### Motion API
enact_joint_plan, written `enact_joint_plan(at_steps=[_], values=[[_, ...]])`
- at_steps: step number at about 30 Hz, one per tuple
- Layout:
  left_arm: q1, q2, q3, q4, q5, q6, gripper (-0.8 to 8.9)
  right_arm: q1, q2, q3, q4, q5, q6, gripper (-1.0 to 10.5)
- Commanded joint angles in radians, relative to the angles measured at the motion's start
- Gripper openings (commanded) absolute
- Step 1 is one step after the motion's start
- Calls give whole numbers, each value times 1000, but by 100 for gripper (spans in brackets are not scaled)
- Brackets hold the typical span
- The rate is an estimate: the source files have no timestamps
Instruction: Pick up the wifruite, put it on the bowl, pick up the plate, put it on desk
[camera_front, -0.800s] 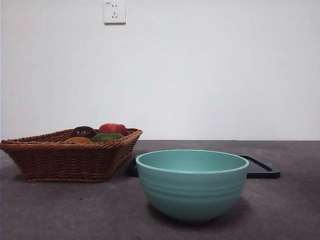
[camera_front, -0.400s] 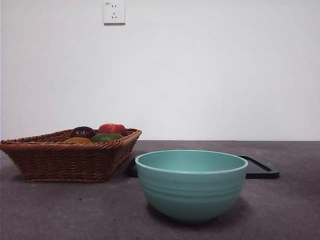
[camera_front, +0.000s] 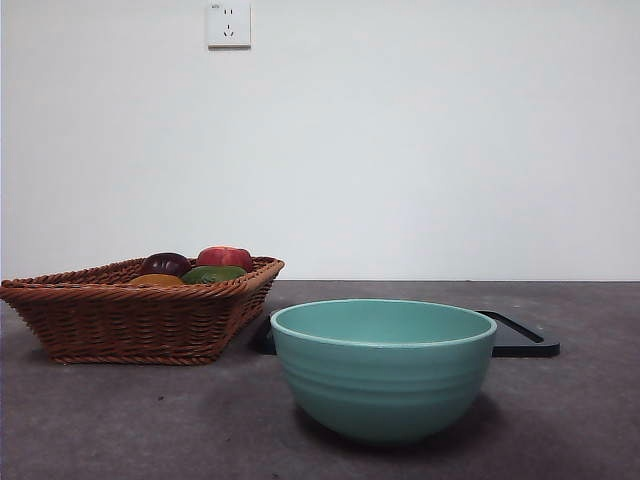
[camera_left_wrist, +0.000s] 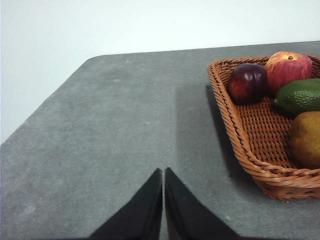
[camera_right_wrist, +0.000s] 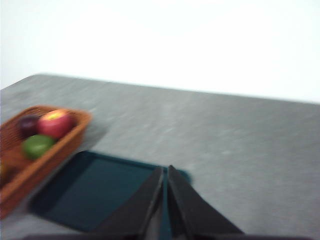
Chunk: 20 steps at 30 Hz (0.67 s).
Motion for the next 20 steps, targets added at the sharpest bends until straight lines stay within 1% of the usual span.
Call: enact_joint_plan(at_steps=[1,5,10,14,20], values=[[2,-2,-21,-6,1,-5,7,-32,-67,-84,72,8,-44,7],[2,-2,-21,-6,1,-5,7,-55,-171,-207,164,33,-66,7],[2,-2,-21,-6,1,-5,7,-60,-275,-330,244,78,-68,6],[2,-2,-21,-6,1,-5,7,-55,-352,-407,261,109,-69,7],[2,-2,-21,-6,1,-5,7,-37,-445,-493,282,109,-68,6]])
